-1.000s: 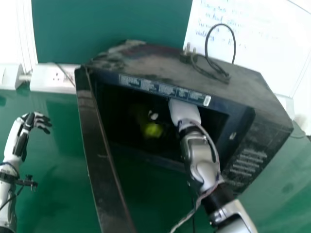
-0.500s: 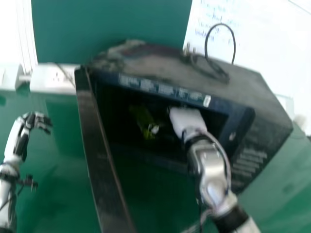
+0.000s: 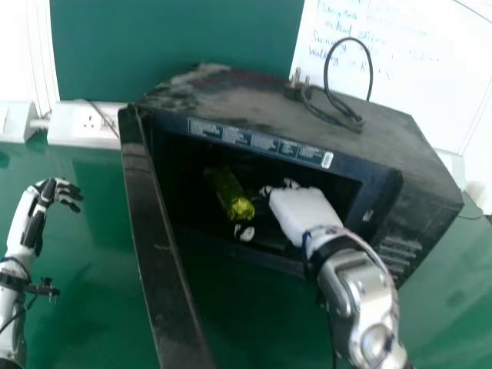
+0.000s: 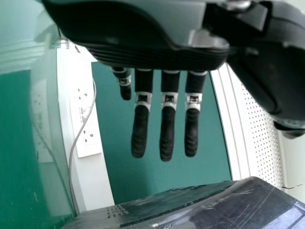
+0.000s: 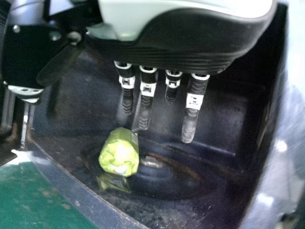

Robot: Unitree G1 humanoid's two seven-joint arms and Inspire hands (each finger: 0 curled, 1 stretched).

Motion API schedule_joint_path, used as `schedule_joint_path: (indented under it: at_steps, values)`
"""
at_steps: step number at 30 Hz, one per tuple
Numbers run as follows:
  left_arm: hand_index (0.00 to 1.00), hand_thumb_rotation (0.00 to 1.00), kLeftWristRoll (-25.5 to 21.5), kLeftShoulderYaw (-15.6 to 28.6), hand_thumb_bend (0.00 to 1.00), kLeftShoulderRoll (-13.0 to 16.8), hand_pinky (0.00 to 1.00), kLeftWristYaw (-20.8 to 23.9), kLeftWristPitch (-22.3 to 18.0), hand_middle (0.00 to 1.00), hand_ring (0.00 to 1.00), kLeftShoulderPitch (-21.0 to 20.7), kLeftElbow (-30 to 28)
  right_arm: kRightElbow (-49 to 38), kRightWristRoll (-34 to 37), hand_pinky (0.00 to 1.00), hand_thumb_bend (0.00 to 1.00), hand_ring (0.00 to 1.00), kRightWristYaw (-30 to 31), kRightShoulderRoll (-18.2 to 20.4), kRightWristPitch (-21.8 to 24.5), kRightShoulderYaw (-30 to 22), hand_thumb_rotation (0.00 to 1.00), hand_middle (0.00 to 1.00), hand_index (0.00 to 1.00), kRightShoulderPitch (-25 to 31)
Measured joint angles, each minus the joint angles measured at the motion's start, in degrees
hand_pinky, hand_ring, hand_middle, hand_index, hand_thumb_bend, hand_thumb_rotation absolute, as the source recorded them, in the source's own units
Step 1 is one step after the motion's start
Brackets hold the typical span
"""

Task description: Put biscuit inside oven

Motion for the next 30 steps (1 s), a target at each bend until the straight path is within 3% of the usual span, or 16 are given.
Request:
schedule_joint_path:
  at_steps: [2, 4, 6, 9, 11, 15, 18, 19, 22, 24, 25, 28, 30]
  values:
    - [0.49, 0.08, -0.08, 0.00, 0.52, 0.00, 0.31, -0.07, 0.01, 0.47, 0.36, 0.00, 0.04, -2.92, 0.58, 0.51, 0.91, 0.63, 1.32, -0.50, -0.98, -2.18, 0.88, 0.70, 0.88, 1.77]
    - [0.49, 0.08, 0.00, 0.00, 0.52, 0.00, 0.32, -0.05, -0.02, 0.47, 0.37, -0.03, 0.08, -5.55, 1.34, 0.56, 0.91, 0.69, 2.61, -1.11, -2.01, -4.39, 0.88, 0.76, 0.87, 3.53]
    - [0.49, 0.08, 0.04, 0.01, 0.52, 0.02, 0.32, -0.02, -0.06, 0.47, 0.37, -0.02, 0.17, -8.22, 2.78, 0.68, 0.91, 0.77, 3.76, -1.70, -2.73, -7.07, 0.88, 0.82, 0.87, 5.22]
    - [0.49, 0.08, 0.03, 0.01, 0.52, 0.03, 0.32, -0.09, -0.17, 0.47, 0.37, -0.08, 0.32, -12.66, 7.34, 0.76, 0.88, 0.78, 5.43, -2.87, -4.24, -12.26, 0.87, 0.81, 0.86, 7.60]
    - [0.49, 0.08, 0.03, 0.01, 0.52, 0.04, 0.32, -0.10, -0.19, 0.47, 0.37, -0.11, 0.36, -15.07, 10.57, 0.74, 0.88, 0.77, 5.65, -3.94, -5.48, -15.55, 0.84, 0.79, 0.85, 9.07]
    - [0.49, 0.08, 0.04, 0.02, 0.52, 0.11, 0.32, -0.10, -0.36, 0.47, 0.37, -0.12, 0.48, -19.94, 16.13, 0.59, 0.89, 0.72, 8.26, -5.36, -5.35, -22.37, 0.87, 0.78, 0.85, 11.48]
    - [0.49, 0.08, 0.03, 0.02, 0.52, 0.15, 0.32, -0.15, -0.55, 0.47, 0.37, -0.14, 0.60, -21.84, 23.99, 0.60, 0.90, 0.72, 13.07, -8.82, -3.91, -29.60, 0.89, 0.77, 0.86, 11.69]
    - [0.49, 0.08, 0.00, 0.02, 0.52, 0.20, 0.32, -0.23, -0.64, 0.47, 0.37, -0.13, 0.68, -22.46, 27.13, 0.61, 0.90, 0.72, 14.39, -9.87, -3.11, -32.68, 0.90, 0.77, 0.86, 11.67]
    - [0.49, 0.08, -0.03, 0.01, 0.52, 0.21, 0.32, -0.46, -0.69, 0.47, 0.37, -0.04, 0.66, -23.55, 36.52, 0.58, 0.88, 0.69, 16.96, -11.23, 0.90, -41.30, 0.74, 0.74, 0.84, 11.57]
    - [0.49, 0.08, -0.29, 0.02, 0.52, 0.22, 0.32, -0.55, -0.63, 0.47, 0.37, 0.06, 0.42, -24.64, 41.13, 0.54, 0.85, 0.66, 17.88, -11.68, 5.26, -46.80, 0.65, 0.73, 0.83, 11.55]
    - [0.49, 0.08, -0.54, 0.02, 0.52, 0.22, 0.32, -0.67, -0.62, 0.47, 0.37, 0.08, 0.34, -25.25, 42.90, 0.52, 0.83, 0.65, 17.96, -11.72, 7.94, -49.20, 0.55, 0.72, 0.81, 11.51]
    - [0.49, 0.08, -0.69, 0.02, 0.52, 0.24, 0.32, -1.06, -0.66, 0.47, 0.38, 0.25, -0.08, -27.39, 48.08, 0.49, 0.75, 0.61, 17.16, -11.43, 17.83, -55.47, 0.38, 0.69, 0.78, 10.88]
    - [0.49, 0.08, -0.69, 0.02, 0.52, 0.24, 0.33, -1.29, -0.69, 0.47, 0.39, 0.44, -0.56, -27.72, 51.28, 0.47, 0.74, 0.58, 14.87, -10.47, 21.28, -58.22, 0.38, 0.66, 0.75, 9.91]
